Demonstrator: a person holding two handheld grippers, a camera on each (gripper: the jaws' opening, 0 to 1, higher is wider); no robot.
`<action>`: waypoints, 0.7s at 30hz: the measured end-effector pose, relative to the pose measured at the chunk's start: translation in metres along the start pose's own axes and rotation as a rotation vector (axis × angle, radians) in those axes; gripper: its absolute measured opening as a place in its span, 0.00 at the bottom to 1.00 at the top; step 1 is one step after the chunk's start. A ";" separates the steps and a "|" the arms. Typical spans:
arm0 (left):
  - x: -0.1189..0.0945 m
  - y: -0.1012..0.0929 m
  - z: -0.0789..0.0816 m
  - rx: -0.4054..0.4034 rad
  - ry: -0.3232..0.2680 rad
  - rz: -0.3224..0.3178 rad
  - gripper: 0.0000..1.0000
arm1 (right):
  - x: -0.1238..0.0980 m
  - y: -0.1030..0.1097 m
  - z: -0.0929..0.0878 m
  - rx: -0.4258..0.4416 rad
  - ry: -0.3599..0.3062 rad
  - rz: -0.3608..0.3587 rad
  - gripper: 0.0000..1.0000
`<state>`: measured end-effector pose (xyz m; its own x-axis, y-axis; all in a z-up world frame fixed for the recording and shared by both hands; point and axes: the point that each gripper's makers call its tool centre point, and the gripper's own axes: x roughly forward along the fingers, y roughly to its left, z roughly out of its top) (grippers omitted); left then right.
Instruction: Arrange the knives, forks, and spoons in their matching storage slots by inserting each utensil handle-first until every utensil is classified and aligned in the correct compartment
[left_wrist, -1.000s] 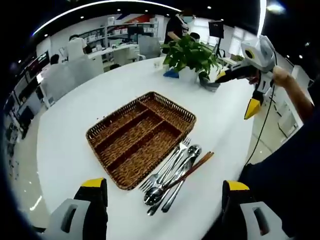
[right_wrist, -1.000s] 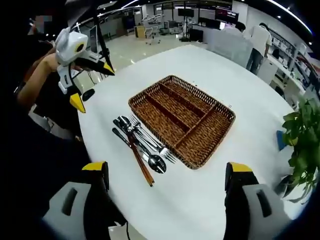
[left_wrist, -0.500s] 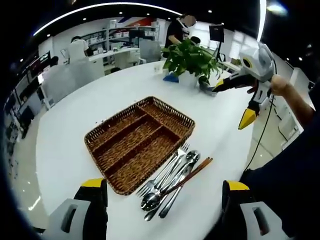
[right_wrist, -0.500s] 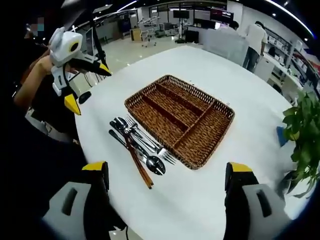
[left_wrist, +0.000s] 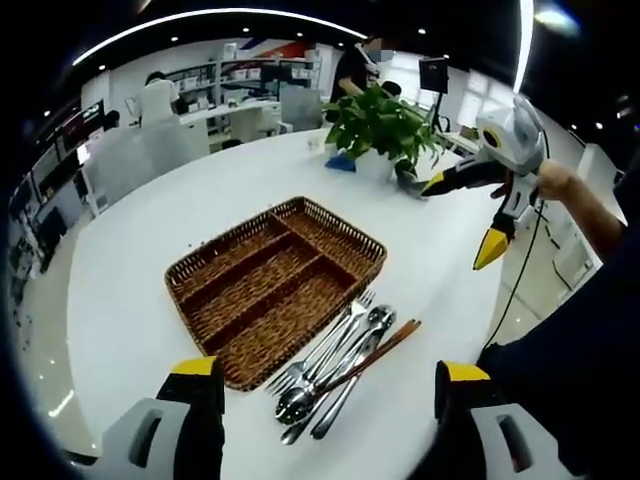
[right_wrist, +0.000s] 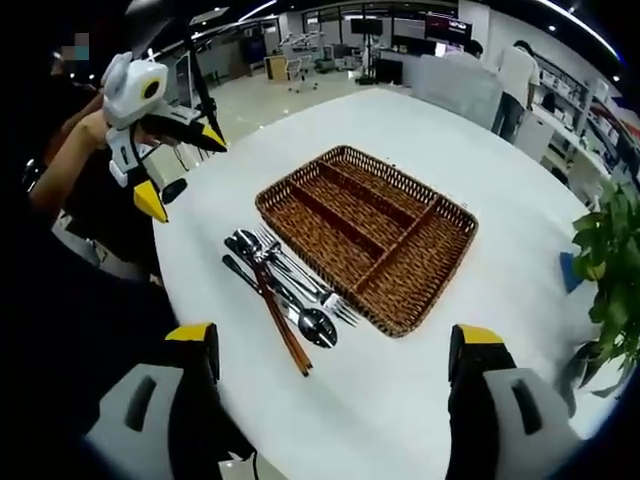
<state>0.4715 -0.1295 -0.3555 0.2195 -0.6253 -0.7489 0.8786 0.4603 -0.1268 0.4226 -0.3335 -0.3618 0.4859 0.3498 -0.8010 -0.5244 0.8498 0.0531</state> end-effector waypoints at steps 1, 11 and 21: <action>0.000 0.000 -0.002 -0.004 0.000 -0.001 0.90 | 0.000 0.001 0.000 0.000 -0.003 0.001 0.96; 0.009 -0.003 -0.030 -0.002 0.077 -0.028 0.83 | 0.011 0.012 -0.016 0.014 0.033 0.036 0.91; 0.021 -0.003 -0.043 0.009 0.088 -0.057 0.74 | 0.017 0.020 -0.023 0.021 0.027 0.061 0.83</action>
<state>0.4552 -0.1171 -0.3986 0.1317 -0.5921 -0.7950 0.8924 0.4200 -0.1649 0.4047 -0.3198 -0.3876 0.4348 0.3905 -0.8115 -0.5375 0.8355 0.1141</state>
